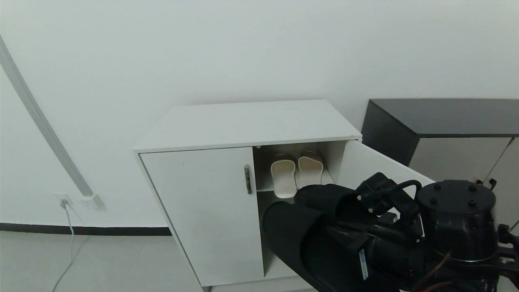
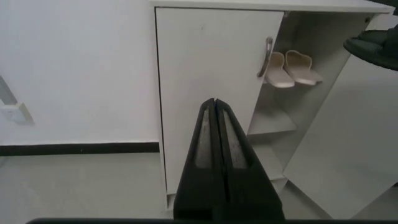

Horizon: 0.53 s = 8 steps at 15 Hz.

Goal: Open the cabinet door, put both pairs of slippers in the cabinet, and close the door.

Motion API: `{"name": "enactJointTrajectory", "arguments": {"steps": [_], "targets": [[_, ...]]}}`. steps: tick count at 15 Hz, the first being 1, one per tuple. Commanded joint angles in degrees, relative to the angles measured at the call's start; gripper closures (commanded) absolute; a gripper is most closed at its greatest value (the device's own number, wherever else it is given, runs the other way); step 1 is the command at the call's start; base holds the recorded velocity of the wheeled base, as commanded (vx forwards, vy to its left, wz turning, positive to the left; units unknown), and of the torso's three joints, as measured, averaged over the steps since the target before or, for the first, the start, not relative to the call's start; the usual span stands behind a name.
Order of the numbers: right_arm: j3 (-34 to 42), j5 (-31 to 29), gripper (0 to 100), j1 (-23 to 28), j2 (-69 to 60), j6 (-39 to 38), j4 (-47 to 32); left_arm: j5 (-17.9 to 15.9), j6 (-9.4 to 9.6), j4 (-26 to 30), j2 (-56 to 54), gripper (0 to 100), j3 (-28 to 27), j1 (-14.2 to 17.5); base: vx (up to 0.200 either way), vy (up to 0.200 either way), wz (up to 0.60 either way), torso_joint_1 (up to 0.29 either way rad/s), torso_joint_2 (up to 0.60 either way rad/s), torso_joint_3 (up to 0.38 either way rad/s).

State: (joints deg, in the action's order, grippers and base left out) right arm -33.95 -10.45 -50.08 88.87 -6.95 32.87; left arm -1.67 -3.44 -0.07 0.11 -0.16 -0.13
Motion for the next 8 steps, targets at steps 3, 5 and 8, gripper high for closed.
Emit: {"name": "enactJointTrajectory", "arguments": {"steps": [3,5,8], "targets": [[0.2,0.0,100,0.0,0.6,0.0,0.0,0.0,0.01,0.0,0.0,100,0.0,0.0,0.0,0.0,0.0,-0.19,0.51,0.318],[0.2,0.0,100,0.0,0.8,0.0,0.1,0.1,0.01,0.0,0.0,100,0.0,0.0,0.0,0.0,0.0,-0.166,0.49,0.315],[0.2,0.0,100,0.0,0.6,0.0,0.1,0.1,-0.08,0.0,0.0,100,0.0,0.0,0.0,0.0,0.0,-0.152,0.48,0.321]]}}
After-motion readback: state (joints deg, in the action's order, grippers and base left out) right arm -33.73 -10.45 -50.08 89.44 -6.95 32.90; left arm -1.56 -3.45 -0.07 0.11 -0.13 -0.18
